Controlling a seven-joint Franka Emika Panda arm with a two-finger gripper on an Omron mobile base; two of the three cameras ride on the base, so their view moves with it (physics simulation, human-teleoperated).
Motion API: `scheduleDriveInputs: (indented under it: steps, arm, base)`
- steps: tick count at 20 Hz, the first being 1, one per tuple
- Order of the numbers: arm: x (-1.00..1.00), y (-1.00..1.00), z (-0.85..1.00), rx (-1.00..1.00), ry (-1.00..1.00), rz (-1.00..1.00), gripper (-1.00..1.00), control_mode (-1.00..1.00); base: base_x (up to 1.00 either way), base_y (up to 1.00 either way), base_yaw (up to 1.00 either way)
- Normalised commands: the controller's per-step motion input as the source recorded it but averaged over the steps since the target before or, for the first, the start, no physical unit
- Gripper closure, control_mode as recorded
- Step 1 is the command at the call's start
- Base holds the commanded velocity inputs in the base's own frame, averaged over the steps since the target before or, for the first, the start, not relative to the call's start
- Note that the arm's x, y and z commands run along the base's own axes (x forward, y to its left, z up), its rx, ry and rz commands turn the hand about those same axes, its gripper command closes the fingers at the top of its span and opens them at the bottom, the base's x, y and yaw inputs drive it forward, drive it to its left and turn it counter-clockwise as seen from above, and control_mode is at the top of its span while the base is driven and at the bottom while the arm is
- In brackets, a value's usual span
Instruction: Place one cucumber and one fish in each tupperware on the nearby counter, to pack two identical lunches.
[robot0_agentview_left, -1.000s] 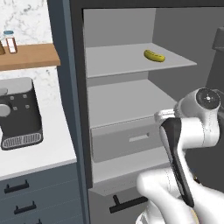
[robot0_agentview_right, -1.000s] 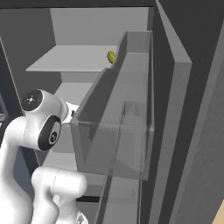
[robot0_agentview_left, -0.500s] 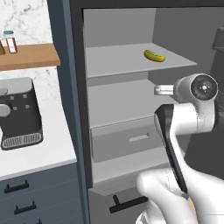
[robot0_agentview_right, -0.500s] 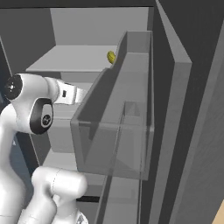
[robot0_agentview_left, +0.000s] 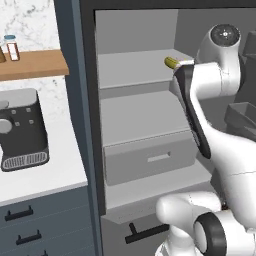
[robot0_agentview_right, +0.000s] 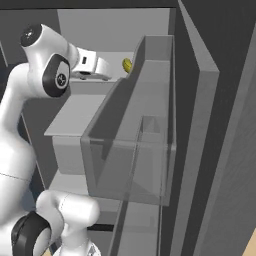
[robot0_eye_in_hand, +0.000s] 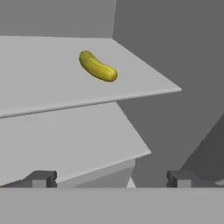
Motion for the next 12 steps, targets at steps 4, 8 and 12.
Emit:
scheduleDriveInputs:
  steps: [4, 8, 12]
  arm:
    - [0.44, -0.08, -0.16, -0.01, 0.01, 0.01, -1.00, -1.00]
    - [0.87, -0.19, -0.42, 0.00, 0.00, 0.05, -1.00, -1.00]
    - [0.97, -0.17, -0.46, 0.00, 0.00, 0.06, -1.00, -1.00]
  base:
    - [0.00, 0.00, 0.00]
    - [0.00, 0.00, 0.00]
    - [0.00, 0.00, 0.00]
